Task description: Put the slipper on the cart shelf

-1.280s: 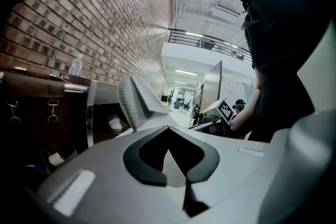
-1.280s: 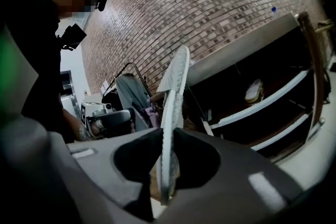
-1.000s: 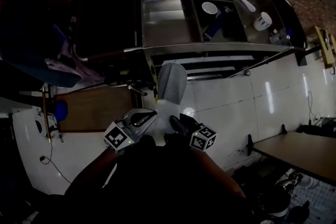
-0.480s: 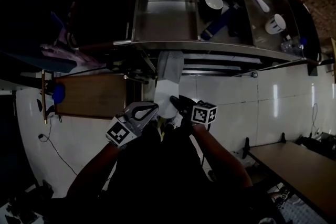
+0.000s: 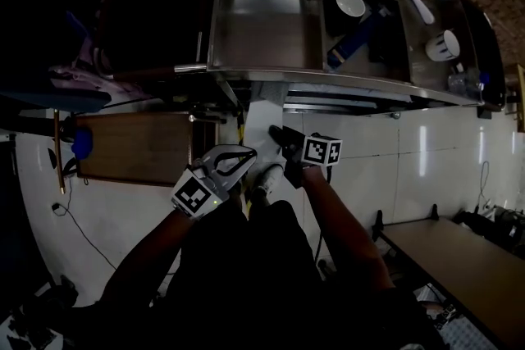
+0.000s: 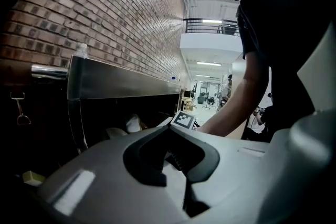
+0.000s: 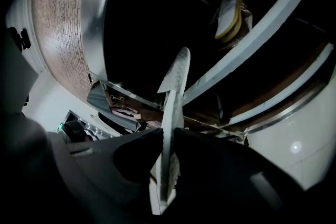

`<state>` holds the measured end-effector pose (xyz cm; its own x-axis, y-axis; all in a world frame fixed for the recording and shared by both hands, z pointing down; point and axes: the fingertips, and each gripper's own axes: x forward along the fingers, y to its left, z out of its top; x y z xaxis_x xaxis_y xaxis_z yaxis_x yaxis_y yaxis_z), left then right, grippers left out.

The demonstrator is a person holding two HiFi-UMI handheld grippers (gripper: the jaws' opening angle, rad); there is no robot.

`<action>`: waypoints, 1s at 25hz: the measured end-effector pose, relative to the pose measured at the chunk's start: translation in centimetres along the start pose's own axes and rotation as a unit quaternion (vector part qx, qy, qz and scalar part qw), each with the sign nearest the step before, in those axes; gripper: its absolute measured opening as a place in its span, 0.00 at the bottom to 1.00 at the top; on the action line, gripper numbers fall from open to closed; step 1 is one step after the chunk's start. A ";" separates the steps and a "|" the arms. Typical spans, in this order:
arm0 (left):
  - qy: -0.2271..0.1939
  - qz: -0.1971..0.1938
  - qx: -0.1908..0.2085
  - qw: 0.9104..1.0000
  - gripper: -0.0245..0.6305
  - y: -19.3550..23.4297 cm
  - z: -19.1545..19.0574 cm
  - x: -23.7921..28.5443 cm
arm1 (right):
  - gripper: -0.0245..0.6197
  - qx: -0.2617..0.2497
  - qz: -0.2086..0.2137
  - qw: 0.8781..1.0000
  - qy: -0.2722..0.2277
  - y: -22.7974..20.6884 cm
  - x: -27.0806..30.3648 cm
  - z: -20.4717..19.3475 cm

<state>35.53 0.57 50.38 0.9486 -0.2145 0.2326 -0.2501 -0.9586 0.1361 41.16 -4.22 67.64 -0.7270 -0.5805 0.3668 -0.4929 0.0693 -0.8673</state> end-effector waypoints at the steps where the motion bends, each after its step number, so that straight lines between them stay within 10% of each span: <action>1: 0.000 -0.002 0.001 1.000 0.04 0.3 -0.2 0.2 | 0.15 0.005 0.001 1.000 0.002 -0.3 0.4 0.4; 19: -0.014 0.003 -0.027 1.000 0.04 2.6 -1.1 0.6 | 0.15 -0.069 -0.020 0.997 -0.034 -2.0 7.0 10.6; 25: -0.011 0.010 -0.026 1.000 0.04 3.2 -1.5 0.2 | 0.15 -0.164 -0.037 0.982 -0.087 -1.2 7.5 12.7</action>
<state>34.61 -2.23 52.29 0.9470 -0.2387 0.2151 -0.2790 -0.9428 0.1822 42.34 -18.94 67.16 -0.6042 -0.7223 0.3364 -0.6898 0.2628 -0.6746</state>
